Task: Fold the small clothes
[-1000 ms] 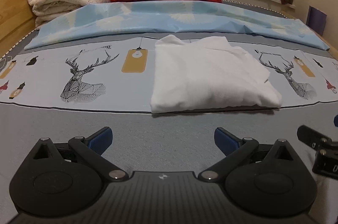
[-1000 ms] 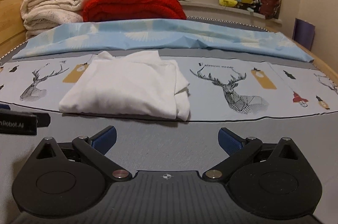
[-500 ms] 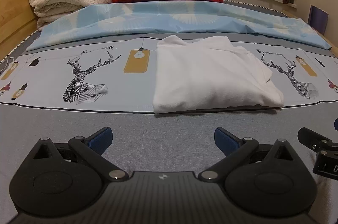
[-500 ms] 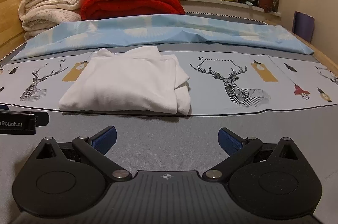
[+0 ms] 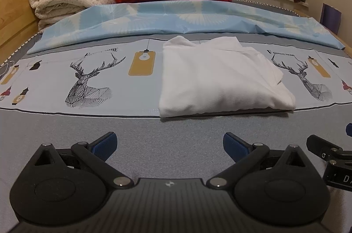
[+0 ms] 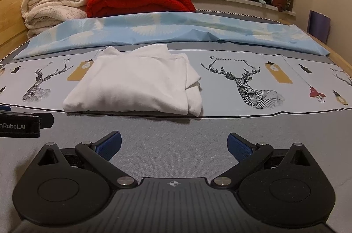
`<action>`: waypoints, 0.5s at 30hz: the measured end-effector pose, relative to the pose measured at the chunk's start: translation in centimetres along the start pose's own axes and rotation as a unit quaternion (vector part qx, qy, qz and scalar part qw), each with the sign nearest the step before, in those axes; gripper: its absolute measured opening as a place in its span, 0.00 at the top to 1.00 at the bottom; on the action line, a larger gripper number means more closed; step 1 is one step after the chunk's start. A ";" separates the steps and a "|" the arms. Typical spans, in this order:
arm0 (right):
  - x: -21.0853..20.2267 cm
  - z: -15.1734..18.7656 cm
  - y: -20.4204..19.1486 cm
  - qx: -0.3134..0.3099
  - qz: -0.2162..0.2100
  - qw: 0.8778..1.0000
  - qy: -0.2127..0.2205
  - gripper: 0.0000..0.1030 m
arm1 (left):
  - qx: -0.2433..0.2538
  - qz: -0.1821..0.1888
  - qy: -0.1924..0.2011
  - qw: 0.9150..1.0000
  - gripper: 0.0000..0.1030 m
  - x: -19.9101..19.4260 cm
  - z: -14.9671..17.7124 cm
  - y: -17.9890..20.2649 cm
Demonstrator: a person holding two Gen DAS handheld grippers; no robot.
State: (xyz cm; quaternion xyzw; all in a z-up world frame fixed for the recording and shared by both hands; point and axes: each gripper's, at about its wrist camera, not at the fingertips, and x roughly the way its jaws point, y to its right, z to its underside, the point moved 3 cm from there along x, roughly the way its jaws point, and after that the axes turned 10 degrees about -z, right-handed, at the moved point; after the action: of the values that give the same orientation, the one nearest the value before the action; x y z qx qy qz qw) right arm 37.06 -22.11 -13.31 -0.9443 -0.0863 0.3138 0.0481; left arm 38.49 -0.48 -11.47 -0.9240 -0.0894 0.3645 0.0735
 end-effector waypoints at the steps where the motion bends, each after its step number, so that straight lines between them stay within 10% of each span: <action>1: 0.0 0.0 0.0 0.000 0.001 1.000 0.000 0.02 | 0.000 0.000 0.000 1.000 0.00 0.0 0.0 0.0; 15: 0.2 0.2 -0.2 -0.003 -0.001 1.000 -0.001 0.02 | 0.004 -0.006 -0.001 1.000 0.00 0.2 0.1 0.0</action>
State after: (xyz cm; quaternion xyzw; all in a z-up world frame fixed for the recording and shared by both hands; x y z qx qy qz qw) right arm 37.08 -21.89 -13.51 -0.9441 -0.0883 0.3143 0.0460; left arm 38.54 -0.47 -11.64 -0.9228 -0.0935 0.3653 0.0790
